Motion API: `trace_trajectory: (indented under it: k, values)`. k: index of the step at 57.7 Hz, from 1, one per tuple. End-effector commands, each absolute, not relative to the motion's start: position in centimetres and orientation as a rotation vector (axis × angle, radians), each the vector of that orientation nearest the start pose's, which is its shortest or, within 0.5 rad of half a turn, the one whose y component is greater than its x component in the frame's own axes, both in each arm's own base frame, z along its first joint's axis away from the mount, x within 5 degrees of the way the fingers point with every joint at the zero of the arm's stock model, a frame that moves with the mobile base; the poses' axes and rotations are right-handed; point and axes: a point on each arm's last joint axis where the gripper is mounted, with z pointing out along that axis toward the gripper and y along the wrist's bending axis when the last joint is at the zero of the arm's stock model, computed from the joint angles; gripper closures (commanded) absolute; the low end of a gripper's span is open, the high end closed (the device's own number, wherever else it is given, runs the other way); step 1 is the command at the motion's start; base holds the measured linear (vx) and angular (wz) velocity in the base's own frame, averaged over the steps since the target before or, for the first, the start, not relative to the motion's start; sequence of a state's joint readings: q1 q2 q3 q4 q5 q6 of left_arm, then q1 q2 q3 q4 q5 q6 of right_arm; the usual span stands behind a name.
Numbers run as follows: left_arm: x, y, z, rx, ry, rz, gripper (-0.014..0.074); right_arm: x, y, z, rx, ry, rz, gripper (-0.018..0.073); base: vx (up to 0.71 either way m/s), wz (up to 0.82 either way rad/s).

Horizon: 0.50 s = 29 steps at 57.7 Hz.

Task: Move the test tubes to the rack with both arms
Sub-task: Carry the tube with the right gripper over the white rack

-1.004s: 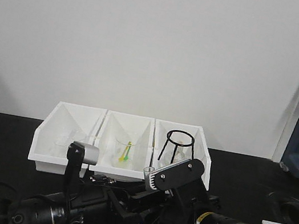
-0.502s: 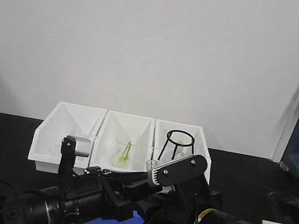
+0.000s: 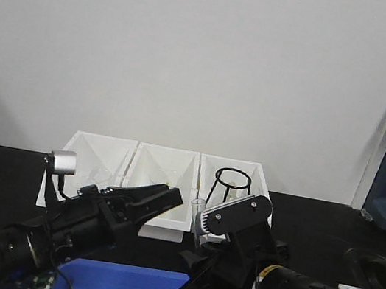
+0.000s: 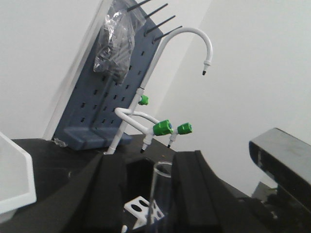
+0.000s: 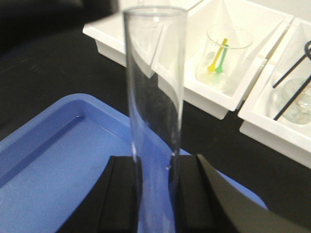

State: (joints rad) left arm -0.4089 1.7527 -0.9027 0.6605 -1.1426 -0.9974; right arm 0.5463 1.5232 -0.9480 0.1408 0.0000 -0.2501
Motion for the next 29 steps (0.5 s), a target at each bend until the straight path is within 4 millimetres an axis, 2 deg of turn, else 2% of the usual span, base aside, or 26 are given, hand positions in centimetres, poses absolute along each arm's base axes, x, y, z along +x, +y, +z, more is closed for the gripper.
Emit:
trace_trajectory:
  k: [1,13,24,29]
  values:
    - [30.9,-16.9,29.4,0.276,1.181,-1.334,0.0217,29.7,16.3,29.7,-0.554,1.827,0.265,0.0568,0.00,0.00]
    - [33.0,-13.1,29.5,0.130,1.228,-1.194,0.0217,31.3,12.1,30.5,-0.424,1.825,0.176,0.0568,0.00,0.00]
    - [33.5,-11.2,29.7,0.116,1.280,-1.105,0.0217,30.6,7.5,34.7,-0.238,1.663,0.111,0.0568,0.00,0.00]
    - [33.6,-11.0,29.8,0.118,1.279,-1.098,0.0217,29.7,5.4,35.8,-0.189,1.578,0.044,0.0568,0.00,0.00]
